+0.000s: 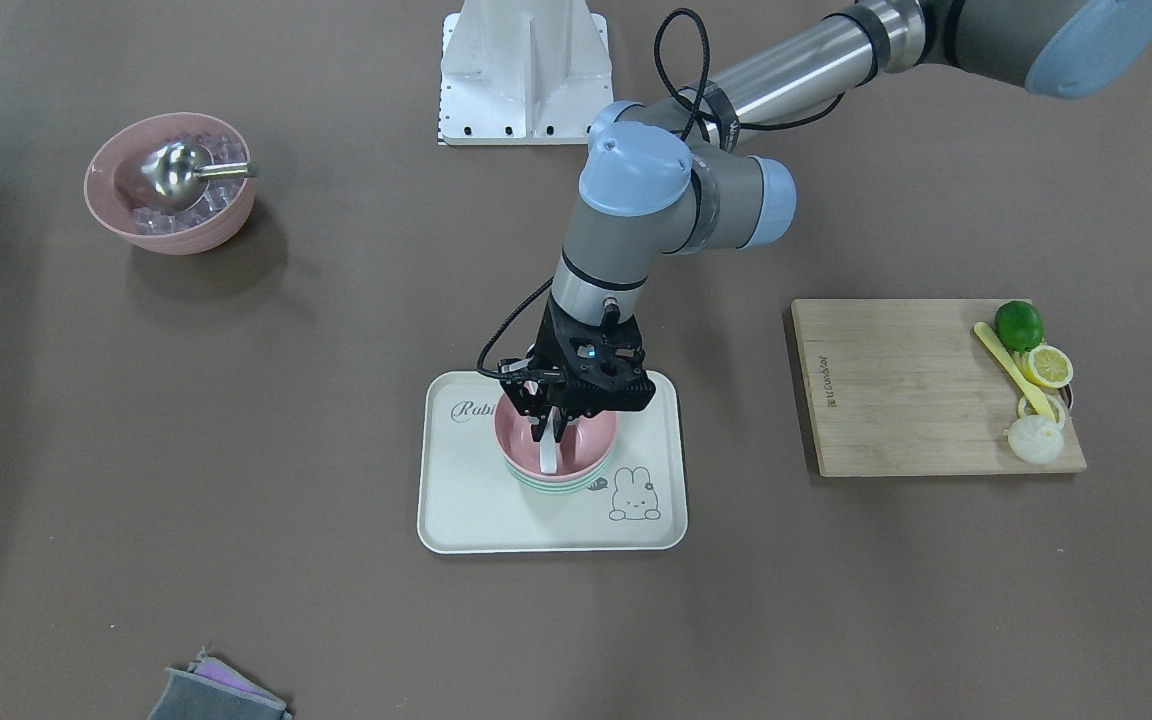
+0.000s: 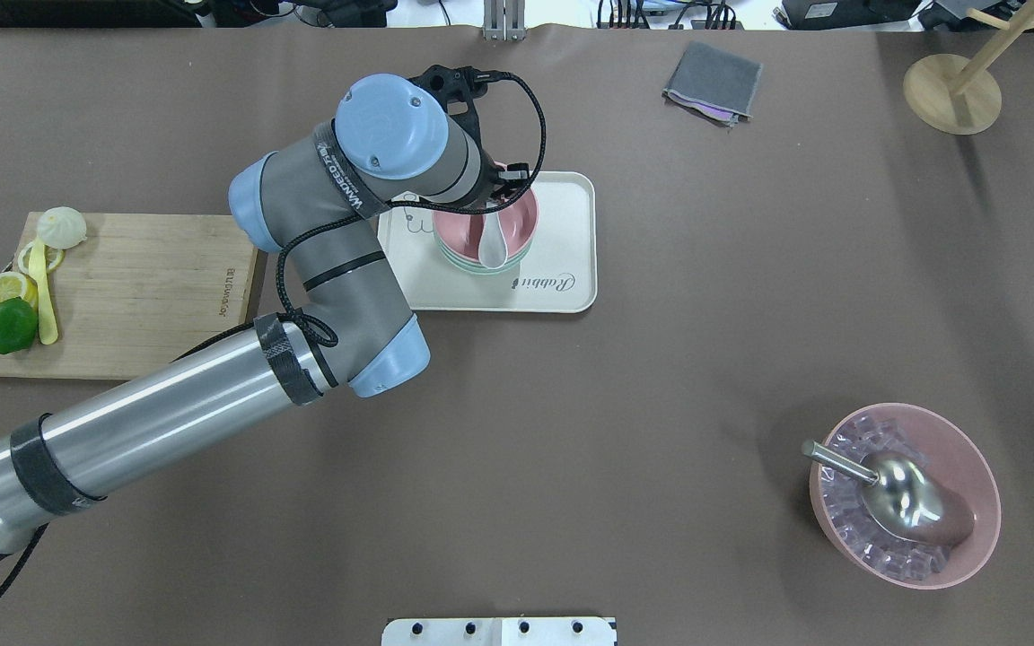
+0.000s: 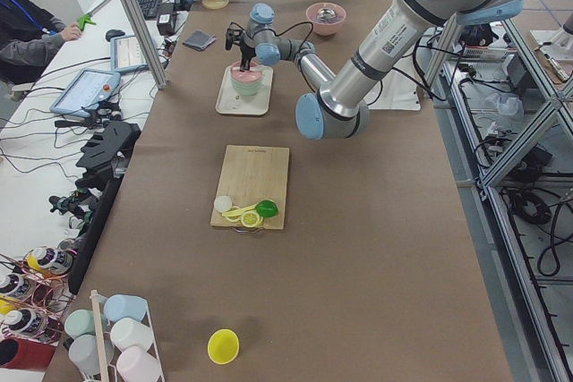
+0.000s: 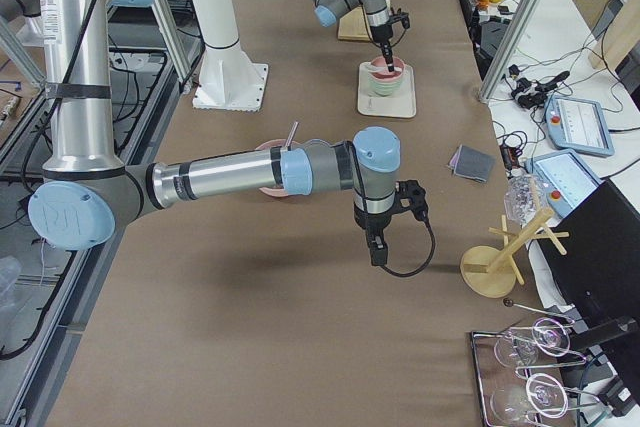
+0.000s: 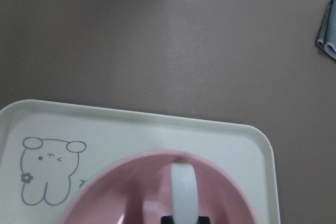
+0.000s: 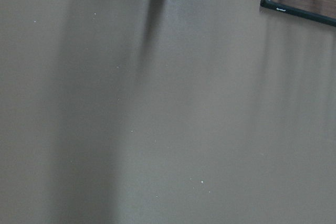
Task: Stack pink bowl on green and place spoon
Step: 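Carry the white spoon with the left gripper over the pink bowl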
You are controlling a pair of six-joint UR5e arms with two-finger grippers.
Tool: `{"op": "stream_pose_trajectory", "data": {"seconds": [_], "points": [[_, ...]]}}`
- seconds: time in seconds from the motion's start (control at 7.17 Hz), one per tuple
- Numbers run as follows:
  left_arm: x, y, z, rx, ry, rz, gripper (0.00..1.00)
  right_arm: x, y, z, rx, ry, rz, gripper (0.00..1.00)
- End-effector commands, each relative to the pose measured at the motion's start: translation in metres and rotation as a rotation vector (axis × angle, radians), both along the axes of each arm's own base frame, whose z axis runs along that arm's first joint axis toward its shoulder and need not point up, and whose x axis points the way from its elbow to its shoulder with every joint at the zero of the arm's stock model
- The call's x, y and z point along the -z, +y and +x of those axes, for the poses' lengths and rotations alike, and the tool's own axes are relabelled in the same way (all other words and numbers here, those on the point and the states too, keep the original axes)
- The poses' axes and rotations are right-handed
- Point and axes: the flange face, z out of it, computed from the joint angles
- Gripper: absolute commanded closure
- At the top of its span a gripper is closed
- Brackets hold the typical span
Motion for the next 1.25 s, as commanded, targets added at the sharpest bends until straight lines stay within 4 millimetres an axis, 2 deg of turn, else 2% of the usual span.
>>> {"op": "stream_pose_trajectory", "data": {"seconds": [0.0, 0.42, 0.7, 1.12], "points": [[0.002, -0.001, -0.002, 0.001, 0.002, 0.01, 1.0, 0.001, 0.0, 0.0, 0.0, 0.0, 0.002, 0.0], [0.016, -0.011, -0.019, 0.018, 0.025, 0.025, 1.0, 0.003, -0.002, 0.0, -0.001, 0.0, 0.006, 0.0], [0.014, -0.026, -0.033, 0.041, 0.018, 0.027, 1.0, 0.003, -0.001, 0.0, -0.001, 0.0, 0.006, 0.0], [0.0, -0.031, -0.026, 0.044, -0.005, 0.011, 1.0, 0.003, -0.002, 0.0, -0.002, 0.003, 0.006, 0.0]]}}
